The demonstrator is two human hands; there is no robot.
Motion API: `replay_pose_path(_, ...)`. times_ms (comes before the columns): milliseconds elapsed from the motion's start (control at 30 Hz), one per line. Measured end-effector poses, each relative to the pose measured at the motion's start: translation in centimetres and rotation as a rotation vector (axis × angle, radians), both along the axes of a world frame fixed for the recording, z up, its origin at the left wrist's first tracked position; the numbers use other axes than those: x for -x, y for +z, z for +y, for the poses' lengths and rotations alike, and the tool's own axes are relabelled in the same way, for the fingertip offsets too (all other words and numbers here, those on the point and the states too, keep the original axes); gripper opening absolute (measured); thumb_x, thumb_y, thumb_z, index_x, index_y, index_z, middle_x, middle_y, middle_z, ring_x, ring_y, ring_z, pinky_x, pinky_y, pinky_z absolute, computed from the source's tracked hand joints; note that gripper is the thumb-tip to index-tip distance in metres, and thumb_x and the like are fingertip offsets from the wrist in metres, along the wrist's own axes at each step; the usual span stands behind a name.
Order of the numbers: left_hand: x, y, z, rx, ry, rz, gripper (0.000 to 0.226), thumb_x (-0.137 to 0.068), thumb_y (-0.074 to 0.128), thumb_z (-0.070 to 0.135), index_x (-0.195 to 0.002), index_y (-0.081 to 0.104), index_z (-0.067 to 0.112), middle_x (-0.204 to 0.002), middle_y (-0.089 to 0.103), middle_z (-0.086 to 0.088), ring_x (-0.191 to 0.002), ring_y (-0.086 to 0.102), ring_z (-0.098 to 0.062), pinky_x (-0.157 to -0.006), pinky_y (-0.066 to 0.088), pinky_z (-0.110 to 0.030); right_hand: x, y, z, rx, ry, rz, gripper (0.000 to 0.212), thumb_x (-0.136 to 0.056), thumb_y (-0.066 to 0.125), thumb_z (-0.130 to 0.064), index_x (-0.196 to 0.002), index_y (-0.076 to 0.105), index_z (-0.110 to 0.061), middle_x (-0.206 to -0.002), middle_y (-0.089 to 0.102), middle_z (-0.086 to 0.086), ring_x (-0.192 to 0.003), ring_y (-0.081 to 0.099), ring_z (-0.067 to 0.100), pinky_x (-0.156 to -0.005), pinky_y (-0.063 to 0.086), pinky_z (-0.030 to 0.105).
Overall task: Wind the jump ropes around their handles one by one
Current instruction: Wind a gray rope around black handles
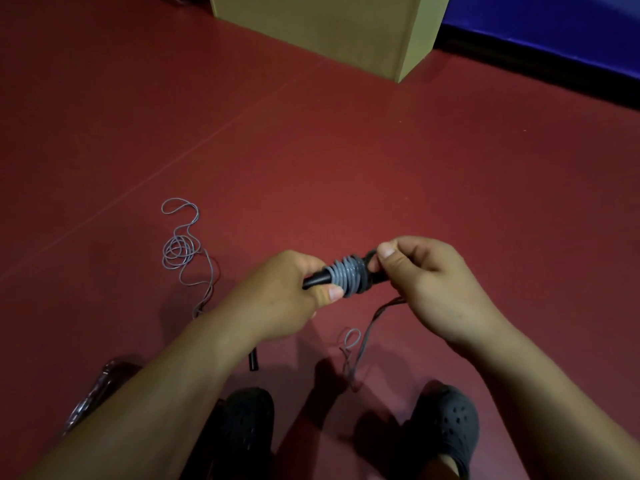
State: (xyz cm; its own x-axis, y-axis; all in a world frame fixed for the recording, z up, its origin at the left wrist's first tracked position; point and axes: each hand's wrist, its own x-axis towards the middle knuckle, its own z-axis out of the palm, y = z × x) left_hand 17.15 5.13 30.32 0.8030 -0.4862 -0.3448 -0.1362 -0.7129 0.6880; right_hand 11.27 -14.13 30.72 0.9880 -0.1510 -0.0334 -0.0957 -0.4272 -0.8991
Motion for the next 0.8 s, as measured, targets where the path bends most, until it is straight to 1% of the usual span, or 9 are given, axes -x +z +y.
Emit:
replay_pose_path(67,0.1,0.2,0.1,0.005,-0.059,0.069,0.018,-0.093,0.065,0.034,-0.078,0.064,0.024,-0.059,0.063,0.007,-0.044,0.049,-0.001,-0.05,0.036,-0.019,0.0,0.0,0.0,-0.003,0.036,0.036,0.035,-0.099,0.052,-0.034,-0.076,0.066,-0.012,-0.06,0.055,-0.005,-0.054,0.045,0.005,-0.054,0.036,0.021)
replay_pose_path(200,0.3,0.8,0.5,0.014,-0.144,0.2,0.019,-0.094,0.064,0.034,-0.077,0.063,0.025,-0.058,0.062,0.007,-0.044,0.05,-0.005,-0.051,0.041,-0.02,0.1,0.2,-0.2,0.001,0.057,0.131,0.037,-0.1,0.052,-0.032,-0.071,0.063,-0.012,-0.054,0.05,-0.005,-0.049,0.043,0.007,-0.048,0.038,0.026)
replay_pose_path(267,0.4,1.2,0.7,0.026,-0.181,0.241,0.021,-0.094,0.064,0.033,-0.075,0.063,0.026,-0.057,0.061,0.008,-0.047,0.051,-0.008,-0.051,0.042,-0.021,0.1,0.1,-0.6,0.182,0.078,0.11,0.037,-0.098,0.052,-0.037,-0.072,0.064,-0.014,-0.055,0.049,-0.001,-0.052,0.044,0.01,-0.053,0.043,0.036)
replay_pose_path(333,0.6,1.7,0.8,0.051,-0.23,0.293,0.02,-0.095,0.063,0.031,-0.076,0.064,0.024,-0.056,0.06,0.008,-0.049,0.051,-0.009,-0.051,0.043,-0.021,0.0,0.2,-0.9,0.353,0.086,0.089,0.038,-0.094,0.054,-0.042,-0.073,0.064,-0.012,-0.053,0.044,-0.004,-0.05,0.038,0.008,-0.053,0.038,0.035)
replay_pose_path(367,0.7,1.8,0.8,0.078,-0.255,0.329,0.02,-0.095,0.063,0.029,-0.077,0.064,0.023,-0.056,0.058,0.008,-0.05,0.051,-0.011,-0.051,0.043,-0.02,0.0,0.4,-1.1,0.364,0.079,0.086,0.038,-0.092,0.057,-0.043,-0.073,0.065,-0.011,-0.052,0.041,-0.006,-0.049,0.035,0.007,-0.052,0.035,0.033)
replay_pose_path(467,0.7,2.2,1.0,0.184,-0.294,0.427,0.027,-0.096,0.062,0.027,-0.069,0.064,0.029,-0.058,0.056,0.005,-0.05,0.048,-0.014,-0.049,0.041,-0.022,0.0,1.1,-1.5,0.171,0.034,0.103,0.036,-0.085,0.066,-0.045,-0.072,0.07,-0.012,-0.056,0.042,-0.003,-0.052,0.036,0.008,-0.052,0.035,0.027)
replay_pose_path(600,0.7,2.4,0.8,0.307,-0.336,0.48,0.031,-0.097,0.062,0.025,-0.067,0.064,0.032,-0.06,0.056,0.002,-0.046,0.046,-0.011,-0.047,0.039,-0.021,-0.1,1.9,-1.7,-0.144,-0.06,0.162,0.037,-0.073,0.071,-0.04,-0.067,0.065,-0.005,-0.055,0.04,0.002,-0.048,0.031,0.011,-0.043,0.03,0.022)
replay_pose_path(700,0.8,2.4,0.6,0.376,-0.357,0.502,0.026,-0.096,0.062,0.025,-0.071,0.064,0.028,-0.062,0.056,0.0,-0.046,0.046,-0.01,-0.047,0.039,-0.02,-0.1,2.2,-1.8,-0.25,-0.069,0.218,0.032,-0.069,0.073,-0.038,-0.068,0.063,-0.008,-0.057,0.042,0.004,-0.049,0.033,0.013,-0.044,0.029,0.022)
replay_pose_path(800,0.8,2.3,0.6,0.436,-0.336,0.508,0.015,-0.091,0.061,0.03,-0.081,0.064,0.019,-0.061,0.057,0.0,-0.043,0.047,-0.009,-0.047,0.039,-0.019,0.0,2.3,-2.0,-0.323,-0.072,0.258,0.028,-0.069,0.072,-0.037,-0.067,0.06,-0.011,-0.059,0.048,0.005,-0.05,0.042,0.013,-0.048,0.037,0.02)
